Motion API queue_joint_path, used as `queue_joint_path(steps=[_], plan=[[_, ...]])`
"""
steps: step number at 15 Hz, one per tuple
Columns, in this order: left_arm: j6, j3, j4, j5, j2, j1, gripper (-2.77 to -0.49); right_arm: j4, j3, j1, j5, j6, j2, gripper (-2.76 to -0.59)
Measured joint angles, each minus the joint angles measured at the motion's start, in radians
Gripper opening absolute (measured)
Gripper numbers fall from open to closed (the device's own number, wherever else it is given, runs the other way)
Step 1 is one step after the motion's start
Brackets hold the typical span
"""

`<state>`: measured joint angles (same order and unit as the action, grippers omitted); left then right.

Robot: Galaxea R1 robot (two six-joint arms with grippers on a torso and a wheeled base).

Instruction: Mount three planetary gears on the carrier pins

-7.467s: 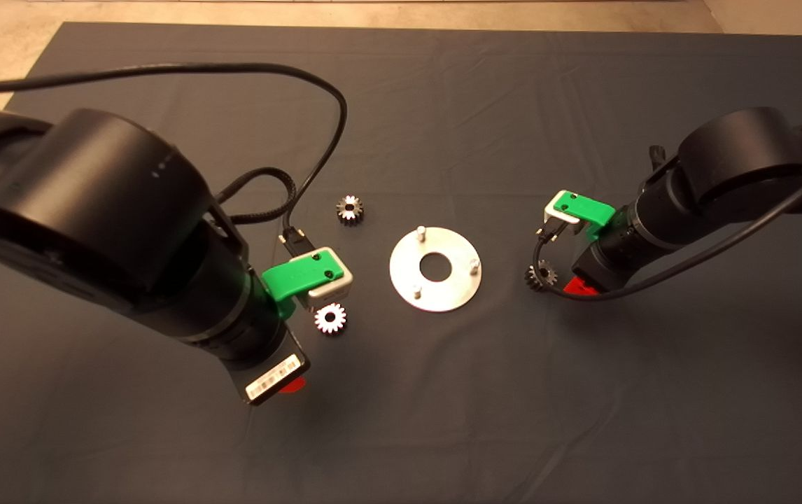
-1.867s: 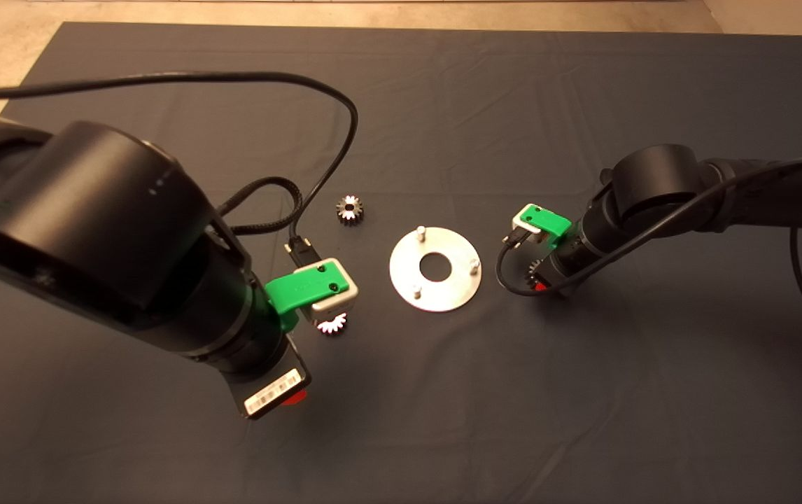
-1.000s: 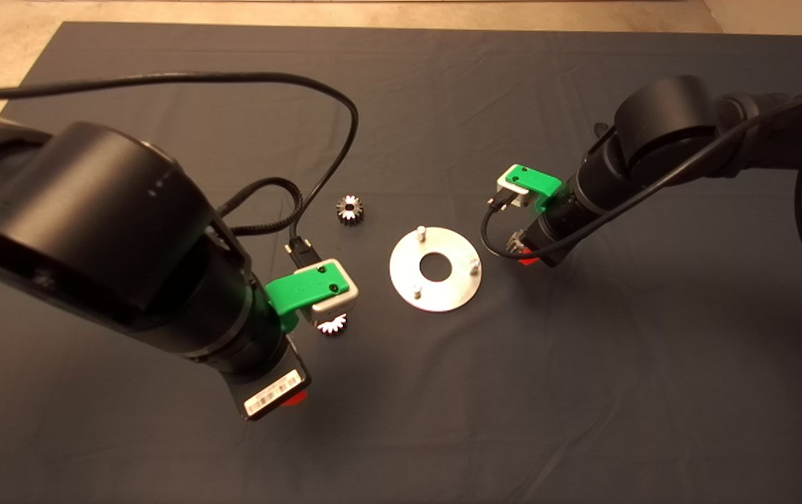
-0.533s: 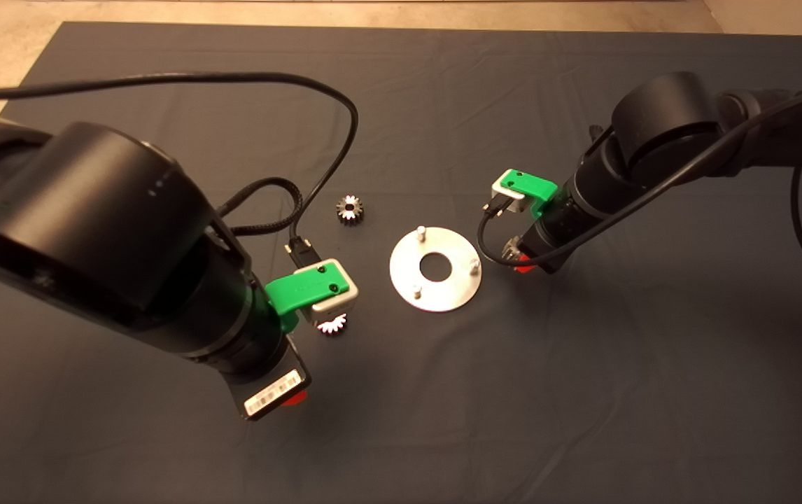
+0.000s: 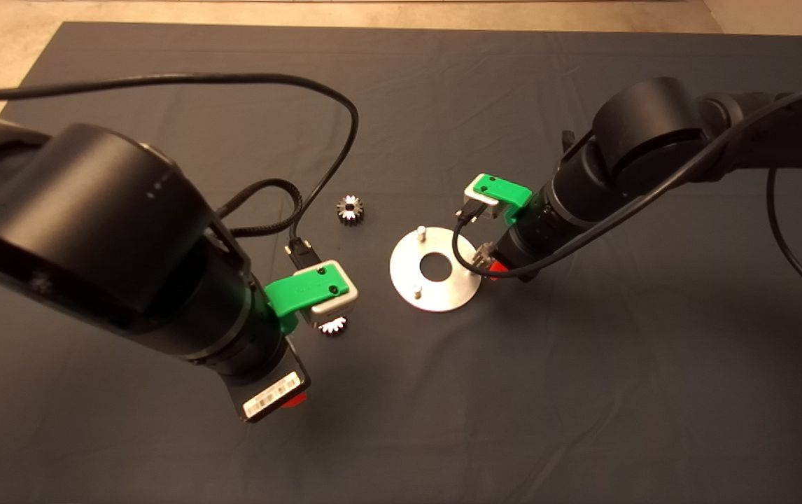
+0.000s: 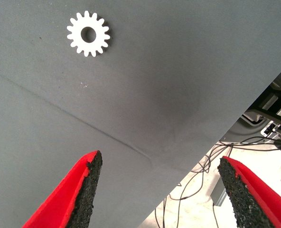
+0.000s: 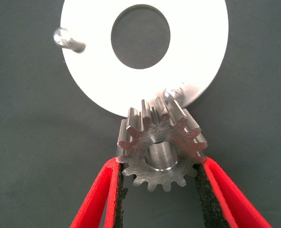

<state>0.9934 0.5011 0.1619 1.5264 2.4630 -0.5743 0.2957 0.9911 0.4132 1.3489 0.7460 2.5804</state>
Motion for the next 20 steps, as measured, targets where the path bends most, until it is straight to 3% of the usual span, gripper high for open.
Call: queue_joint_path(steps=[2, 13, 20], plan=[[0.0, 0.0, 0.0, 0.0, 0.0, 0.0, -1.5, 0.0, 0.0, 0.0, -0.003, -0.001, 0.008, -2.44], [0.0, -0.004, 0.0, 0.0, 0.0, 0.0, -1.5, 0.003, 0.003, -0.001, 0.005, -0.006, 0.008, -2.44], [0.0, -0.008, 0.0, 0.0, 0.0, 0.0, -1.5, 0.041, 0.045, -0.017, 0.012, -0.043, 0.027, -2.44]])
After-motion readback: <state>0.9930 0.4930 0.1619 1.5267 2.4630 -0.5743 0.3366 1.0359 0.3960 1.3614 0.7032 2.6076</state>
